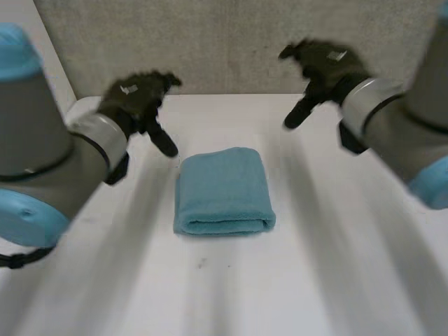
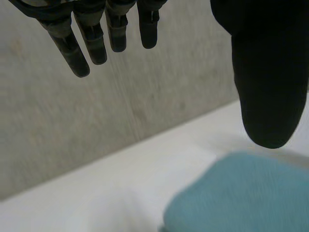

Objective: Fold the laundry

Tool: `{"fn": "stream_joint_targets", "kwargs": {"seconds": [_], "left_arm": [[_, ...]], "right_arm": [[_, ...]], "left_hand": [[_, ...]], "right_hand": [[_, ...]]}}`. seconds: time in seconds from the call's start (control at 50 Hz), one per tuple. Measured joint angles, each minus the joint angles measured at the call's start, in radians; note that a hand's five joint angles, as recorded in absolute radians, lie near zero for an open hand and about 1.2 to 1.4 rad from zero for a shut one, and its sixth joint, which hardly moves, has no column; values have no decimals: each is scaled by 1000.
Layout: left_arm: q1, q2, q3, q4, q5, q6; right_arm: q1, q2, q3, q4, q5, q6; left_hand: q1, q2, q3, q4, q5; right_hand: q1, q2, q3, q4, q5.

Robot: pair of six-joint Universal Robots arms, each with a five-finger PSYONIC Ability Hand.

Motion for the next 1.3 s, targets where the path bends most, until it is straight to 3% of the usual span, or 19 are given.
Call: {"fn": "stream_joint_targets", "kwargs": {"seconds": [0.1, 0.2, 0.22, 0.32, 0.74, 1.3], "left_arm": [[69, 103, 35, -102, 41, -2], [111, 146, 35, -136, 73, -5], [165, 195, 21, -160, 122, -10], [194, 221, -2, -163, 156, -16], [180, 266, -123, 18, 155, -18], [167, 284, -143, 22, 159, -12]], "right_arm": [[-100, -140, 89, -23, 12, -13], [-130, -171, 116, -25, 13, -19], [-199, -231, 182, -25, 11, -39], [-219, -246, 208, -24, 6, -43], [-209, -233, 257, -68, 0, -55], [-203, -291, 264, -64, 2, -125]], "left_hand": [[0, 0, 0, 0, 0], [0, 0, 0, 0, 0], [0, 0, 0, 0, 0], [0, -1, 0, 0, 0], [0, -1, 0, 0, 0], [0, -1, 0, 0, 0]], "right_hand": [[0, 0, 0, 0, 0], [0, 0, 0, 0, 0], [0, 0, 0, 0, 0], [0, 0, 0, 0, 0], [0, 0, 0, 0, 0], [0, 0, 0, 0, 0]]}}
